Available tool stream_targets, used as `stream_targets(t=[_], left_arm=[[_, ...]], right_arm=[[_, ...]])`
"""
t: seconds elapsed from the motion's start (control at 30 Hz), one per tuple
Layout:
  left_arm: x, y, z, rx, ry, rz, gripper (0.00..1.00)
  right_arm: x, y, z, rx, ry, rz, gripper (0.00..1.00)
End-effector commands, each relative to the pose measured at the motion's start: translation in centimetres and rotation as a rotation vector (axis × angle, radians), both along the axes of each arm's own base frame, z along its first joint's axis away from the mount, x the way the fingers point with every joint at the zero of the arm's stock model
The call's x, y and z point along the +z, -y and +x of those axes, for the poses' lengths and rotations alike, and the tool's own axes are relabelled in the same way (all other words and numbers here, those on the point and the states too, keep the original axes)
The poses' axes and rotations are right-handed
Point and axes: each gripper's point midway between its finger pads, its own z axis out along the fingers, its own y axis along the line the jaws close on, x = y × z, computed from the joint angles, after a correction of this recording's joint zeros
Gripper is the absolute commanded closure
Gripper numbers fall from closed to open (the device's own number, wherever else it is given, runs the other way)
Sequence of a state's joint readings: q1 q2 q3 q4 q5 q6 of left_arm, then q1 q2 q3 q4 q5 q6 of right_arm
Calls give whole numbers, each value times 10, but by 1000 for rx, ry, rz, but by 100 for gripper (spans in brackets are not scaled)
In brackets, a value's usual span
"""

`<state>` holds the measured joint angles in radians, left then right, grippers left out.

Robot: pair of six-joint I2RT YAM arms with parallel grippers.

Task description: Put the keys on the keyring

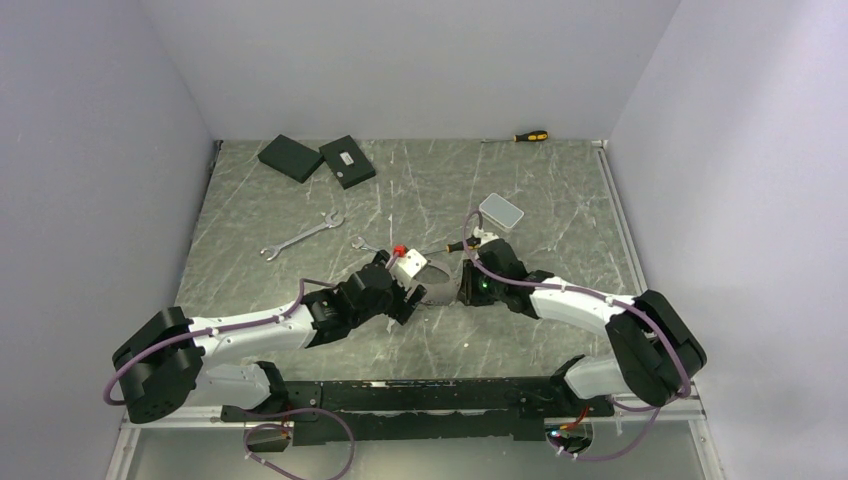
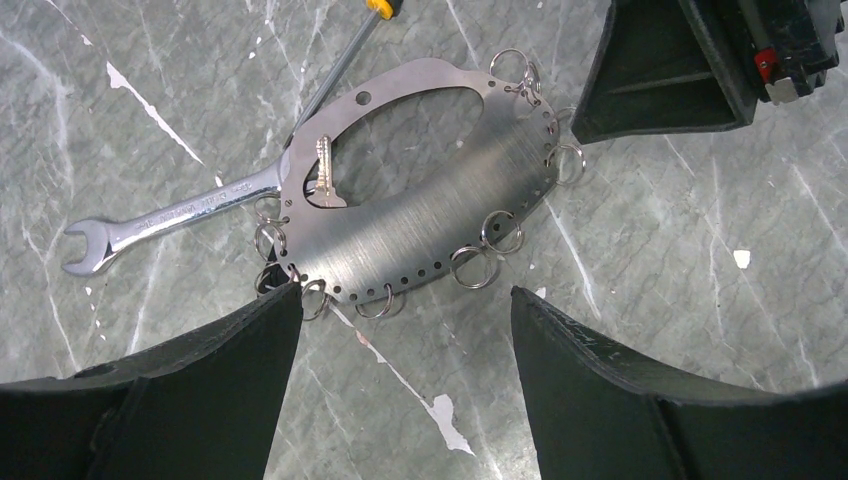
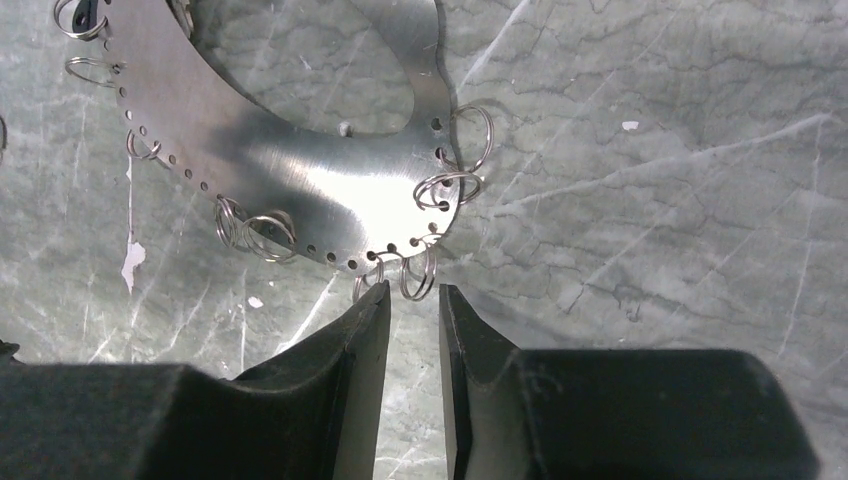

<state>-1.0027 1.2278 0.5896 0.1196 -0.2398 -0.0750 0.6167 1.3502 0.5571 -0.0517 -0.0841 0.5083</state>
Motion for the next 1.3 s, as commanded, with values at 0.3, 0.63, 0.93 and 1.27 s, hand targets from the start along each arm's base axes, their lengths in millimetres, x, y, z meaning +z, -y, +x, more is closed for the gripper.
stream_targets(t=[0.3,0.63,0.93,1.27], left_arm=[[16,9,2,6,13,-80,20],[17,8,1,7,16,-80,20],[17,8,0,6,19,-81,20],[17,8,0,3,22,-83,20]], right_arm=[[6,-10,3,-47,-1,93,68],[-3,-8,6,-60,-5,68,82],[-8,-3,3,-67,-17,44,81],[-11,-5,2,-59,-27,53,79]])
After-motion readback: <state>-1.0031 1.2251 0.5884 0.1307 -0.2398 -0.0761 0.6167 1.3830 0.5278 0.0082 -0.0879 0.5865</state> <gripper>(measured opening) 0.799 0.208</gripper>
